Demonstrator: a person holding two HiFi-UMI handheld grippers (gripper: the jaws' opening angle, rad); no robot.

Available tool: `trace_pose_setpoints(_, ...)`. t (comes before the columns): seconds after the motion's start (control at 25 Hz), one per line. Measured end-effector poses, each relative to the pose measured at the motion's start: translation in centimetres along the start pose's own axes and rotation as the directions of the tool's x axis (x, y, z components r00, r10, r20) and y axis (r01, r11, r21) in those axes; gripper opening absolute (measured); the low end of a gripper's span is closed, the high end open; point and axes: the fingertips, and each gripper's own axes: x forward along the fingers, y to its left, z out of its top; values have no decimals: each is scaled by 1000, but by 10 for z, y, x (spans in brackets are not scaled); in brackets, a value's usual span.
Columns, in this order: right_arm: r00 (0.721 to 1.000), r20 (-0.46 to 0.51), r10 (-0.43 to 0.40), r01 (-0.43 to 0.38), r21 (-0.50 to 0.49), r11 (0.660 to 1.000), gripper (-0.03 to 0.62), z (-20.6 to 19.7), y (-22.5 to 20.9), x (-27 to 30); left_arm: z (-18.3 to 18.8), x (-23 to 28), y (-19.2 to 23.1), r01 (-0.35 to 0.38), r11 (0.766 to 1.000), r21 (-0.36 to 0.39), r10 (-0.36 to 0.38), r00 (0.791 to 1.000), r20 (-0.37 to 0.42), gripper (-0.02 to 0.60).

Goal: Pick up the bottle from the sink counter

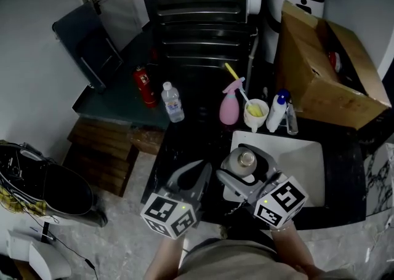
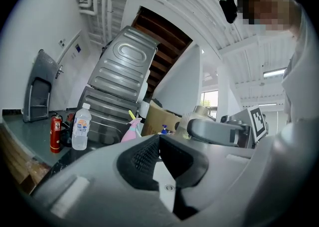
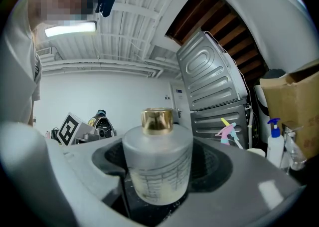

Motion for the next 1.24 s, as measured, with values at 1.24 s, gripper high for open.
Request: trace_pose_setpoints(1.24, 999, -39, -39, 39, 4, 999, 341, -16, -1, -11, -16, -4, -14, 29, 1000, 0, -29, 999, -36, 6)
